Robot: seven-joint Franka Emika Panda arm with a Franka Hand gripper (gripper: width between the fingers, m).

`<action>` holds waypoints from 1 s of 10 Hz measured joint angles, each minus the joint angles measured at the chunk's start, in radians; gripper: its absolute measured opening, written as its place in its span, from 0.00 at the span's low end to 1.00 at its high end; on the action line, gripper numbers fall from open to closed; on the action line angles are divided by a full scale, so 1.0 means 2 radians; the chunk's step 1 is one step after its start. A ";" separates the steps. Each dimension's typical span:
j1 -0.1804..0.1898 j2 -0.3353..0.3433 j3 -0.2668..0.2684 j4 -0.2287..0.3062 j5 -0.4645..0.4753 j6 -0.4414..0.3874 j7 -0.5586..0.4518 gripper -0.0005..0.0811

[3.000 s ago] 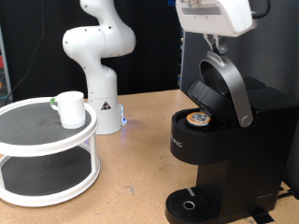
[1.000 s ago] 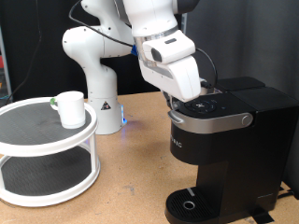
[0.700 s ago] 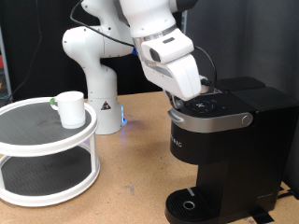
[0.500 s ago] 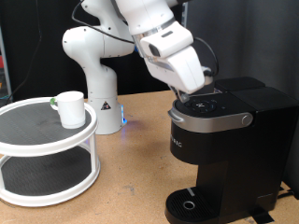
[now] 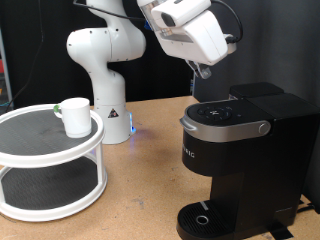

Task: Make a cup of coffee with the keurig machine

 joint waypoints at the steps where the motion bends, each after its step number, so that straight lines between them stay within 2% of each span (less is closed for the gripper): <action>1: 0.000 0.000 0.000 -0.001 0.000 0.001 0.000 0.02; 3: 0.000 -0.004 0.000 -0.017 0.052 0.047 0.016 0.02; 4: -0.002 -0.011 -0.002 -0.029 0.080 0.056 0.043 0.02; 6: -0.013 -0.031 -0.013 -0.043 0.081 0.016 0.077 0.02; 8: -0.022 -0.050 -0.026 -0.045 0.040 -0.050 0.057 0.02; 9: -0.022 -0.049 -0.026 -0.046 0.046 -0.043 0.059 0.02; 10: -0.022 -0.051 -0.025 -0.055 0.069 -0.008 0.060 0.02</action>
